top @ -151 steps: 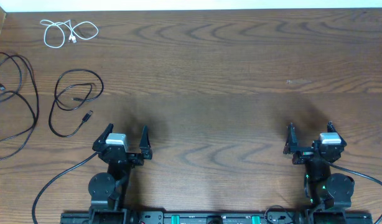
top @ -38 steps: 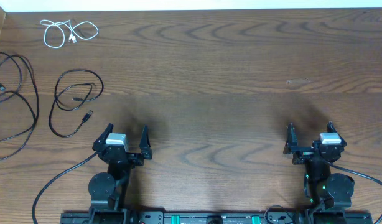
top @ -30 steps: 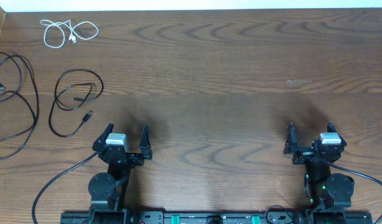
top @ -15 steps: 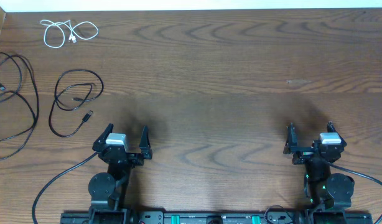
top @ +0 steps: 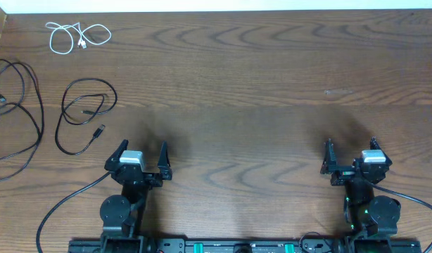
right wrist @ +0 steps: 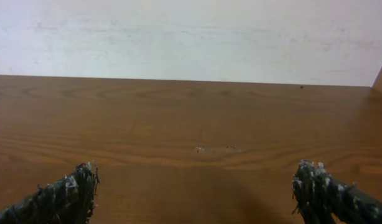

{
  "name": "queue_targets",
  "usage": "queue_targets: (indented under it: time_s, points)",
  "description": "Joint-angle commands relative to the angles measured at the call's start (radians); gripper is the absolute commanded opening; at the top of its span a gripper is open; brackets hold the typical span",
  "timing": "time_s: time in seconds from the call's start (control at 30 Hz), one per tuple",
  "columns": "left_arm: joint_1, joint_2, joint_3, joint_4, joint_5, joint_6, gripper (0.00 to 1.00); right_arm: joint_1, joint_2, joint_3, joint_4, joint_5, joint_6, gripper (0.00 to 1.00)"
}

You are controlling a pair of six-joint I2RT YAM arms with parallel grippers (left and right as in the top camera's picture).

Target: Untangle cables

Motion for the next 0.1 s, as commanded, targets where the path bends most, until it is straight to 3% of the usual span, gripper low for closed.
queue_targets:
  time_s: [0.0,0.07]
  points:
    - [-0.004,-0.006,-0.013,-0.042,0.010,0.002,0.98,0.002,-0.006,-0.002,-0.005,0.011,-0.007,0.99]
    - [-0.004,-0.006,-0.013,-0.042,0.010,0.002,0.98,0.002,-0.006,-0.002,-0.005,0.011,-0.007,0.99]
